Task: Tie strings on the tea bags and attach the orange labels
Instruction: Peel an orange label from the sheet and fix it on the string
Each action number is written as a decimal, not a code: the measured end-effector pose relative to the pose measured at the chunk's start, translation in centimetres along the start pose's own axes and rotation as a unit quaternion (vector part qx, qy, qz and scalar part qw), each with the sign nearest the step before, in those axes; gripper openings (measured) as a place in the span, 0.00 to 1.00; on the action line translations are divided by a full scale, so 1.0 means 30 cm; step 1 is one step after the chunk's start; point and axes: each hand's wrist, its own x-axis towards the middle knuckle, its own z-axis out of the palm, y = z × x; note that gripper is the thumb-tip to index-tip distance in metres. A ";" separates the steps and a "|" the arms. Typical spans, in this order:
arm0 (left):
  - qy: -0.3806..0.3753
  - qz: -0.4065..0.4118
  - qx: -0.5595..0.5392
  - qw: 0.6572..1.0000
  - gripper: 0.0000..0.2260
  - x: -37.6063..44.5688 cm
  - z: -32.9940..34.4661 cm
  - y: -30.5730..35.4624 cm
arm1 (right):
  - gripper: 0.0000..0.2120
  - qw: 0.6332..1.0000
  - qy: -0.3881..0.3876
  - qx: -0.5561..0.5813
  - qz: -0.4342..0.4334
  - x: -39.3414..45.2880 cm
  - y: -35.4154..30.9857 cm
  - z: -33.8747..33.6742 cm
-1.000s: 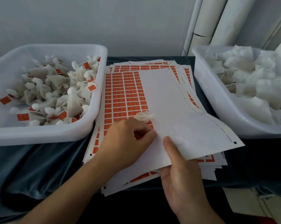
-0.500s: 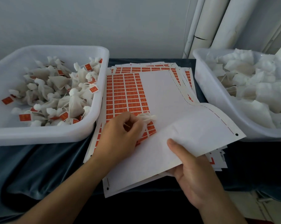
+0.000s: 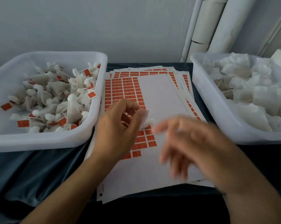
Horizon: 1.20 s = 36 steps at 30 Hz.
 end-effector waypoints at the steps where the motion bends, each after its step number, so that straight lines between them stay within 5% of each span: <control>1: 0.007 0.000 -0.002 1.000 0.07 0.018 0.008 0.004 | 0.17 0.993 0.100 -0.055 -0.021 0.041 0.004 -0.028; 3: 0.026 -0.011 -0.001 1.000 0.05 0.065 0.029 0.006 | 0.18 0.969 0.213 -0.123 -0.021 0.145 0.006 -0.086; 8: 0.028 -0.004 0.046 0.999 0.06 0.182 0.085 -0.028 | 0.14 0.945 0.283 -0.163 -0.005 0.348 0.064 -0.171; 17: -0.012 0.004 0.106 0.994 0.03 0.182 0.118 -0.138 | 0.12 0.946 0.304 -0.108 0.035 0.440 0.204 -0.186; 27: 0.006 0.043 0.091 0.995 0.05 0.187 0.100 -0.169 | 0.09 0.936 0.287 -0.201 -0.046 0.445 0.266 -0.171; 36: 0.013 0.041 0.028 0.999 0.06 0.179 0.101 -0.140 | 0.08 0.943 0.290 -0.146 -0.068 0.448 0.271 -0.156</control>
